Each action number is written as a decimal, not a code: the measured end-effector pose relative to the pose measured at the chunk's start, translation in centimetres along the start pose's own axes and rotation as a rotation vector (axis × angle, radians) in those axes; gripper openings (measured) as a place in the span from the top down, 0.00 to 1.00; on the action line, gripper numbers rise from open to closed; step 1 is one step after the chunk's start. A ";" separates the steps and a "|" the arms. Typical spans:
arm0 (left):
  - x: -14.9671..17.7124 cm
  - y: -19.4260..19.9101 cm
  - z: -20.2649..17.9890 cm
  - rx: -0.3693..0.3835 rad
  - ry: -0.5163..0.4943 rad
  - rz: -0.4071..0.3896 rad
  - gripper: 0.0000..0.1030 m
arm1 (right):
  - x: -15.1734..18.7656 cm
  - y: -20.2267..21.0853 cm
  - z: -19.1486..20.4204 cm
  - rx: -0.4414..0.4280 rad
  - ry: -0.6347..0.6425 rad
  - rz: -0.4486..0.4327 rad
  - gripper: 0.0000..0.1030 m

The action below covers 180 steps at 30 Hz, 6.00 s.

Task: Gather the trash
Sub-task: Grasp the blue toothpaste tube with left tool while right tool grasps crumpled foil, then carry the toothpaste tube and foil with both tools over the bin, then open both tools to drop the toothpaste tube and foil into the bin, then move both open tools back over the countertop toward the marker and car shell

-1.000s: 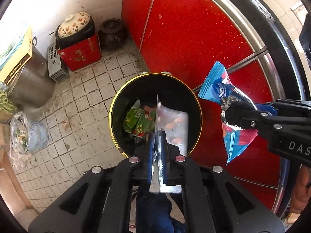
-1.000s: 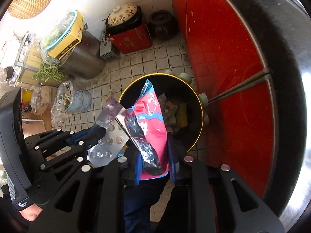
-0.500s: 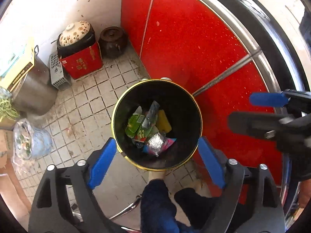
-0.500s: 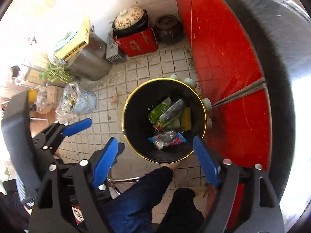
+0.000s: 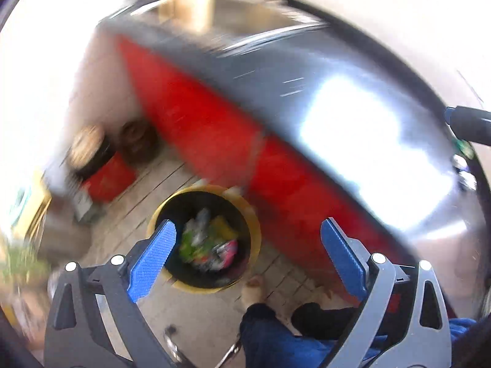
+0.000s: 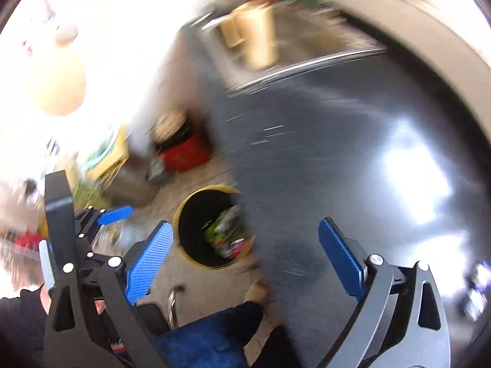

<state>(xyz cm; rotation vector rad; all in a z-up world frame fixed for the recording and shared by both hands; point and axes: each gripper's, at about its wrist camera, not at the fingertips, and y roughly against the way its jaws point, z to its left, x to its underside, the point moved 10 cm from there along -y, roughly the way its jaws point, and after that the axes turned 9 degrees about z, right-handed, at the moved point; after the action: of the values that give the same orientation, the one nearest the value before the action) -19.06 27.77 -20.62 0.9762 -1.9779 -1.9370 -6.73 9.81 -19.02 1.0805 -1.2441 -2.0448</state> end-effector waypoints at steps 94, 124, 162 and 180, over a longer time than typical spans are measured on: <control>-3.5 -3.8 -41.4 0.190 -0.814 -0.009 0.50 | 20.1 8.3 -32.7 0.256 -0.542 -0.109 0.58; 5.6 -1.7 7.1 -0.141 0.125 0.042 0.50 | 2.5 -13.1 13.7 -0.173 0.310 0.214 0.58; 9.4 -8.0 14.7 -0.107 0.334 0.159 0.18 | 0.2 -19.2 17.7 -0.176 0.316 0.346 0.21; -4.2 -0.9 -13.0 0.015 -0.189 0.006 0.07 | 6.4 7.1 -16.9 0.194 -0.289 -0.164 0.09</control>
<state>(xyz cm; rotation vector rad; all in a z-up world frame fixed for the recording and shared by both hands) -8.19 19.69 -18.70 0.8168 -2.0941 -2.0825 3.91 -6.41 -19.47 1.0270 -1.5700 -2.3050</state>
